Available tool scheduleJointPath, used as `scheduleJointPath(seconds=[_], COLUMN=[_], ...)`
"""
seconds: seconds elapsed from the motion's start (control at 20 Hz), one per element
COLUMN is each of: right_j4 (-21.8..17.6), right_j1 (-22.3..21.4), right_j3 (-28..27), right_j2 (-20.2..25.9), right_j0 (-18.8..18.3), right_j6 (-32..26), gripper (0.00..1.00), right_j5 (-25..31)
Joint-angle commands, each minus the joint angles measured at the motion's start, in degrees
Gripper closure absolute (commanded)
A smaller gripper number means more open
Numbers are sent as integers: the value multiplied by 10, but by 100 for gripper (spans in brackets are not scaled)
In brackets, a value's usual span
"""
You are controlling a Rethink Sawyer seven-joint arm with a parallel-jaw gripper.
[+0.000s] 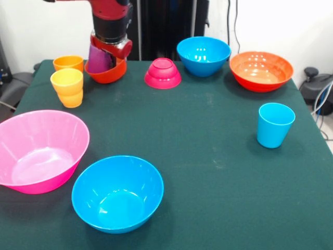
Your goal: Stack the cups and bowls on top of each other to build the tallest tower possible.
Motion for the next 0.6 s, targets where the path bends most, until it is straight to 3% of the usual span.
scheduleJointPath(seconds=[0.05,0.3,0.4,0.6], right_j4=[-18,-2,-3,-9], right_j1=[105,77,97,170], right_j3=[120,145,137,64], right_j2=[51,28,24,0], right_j0=[78,98,103,154], right_j6=[8,32,37,62], gripper=[100,100,100,100], right_j5=[-133,-150,-172,-254])
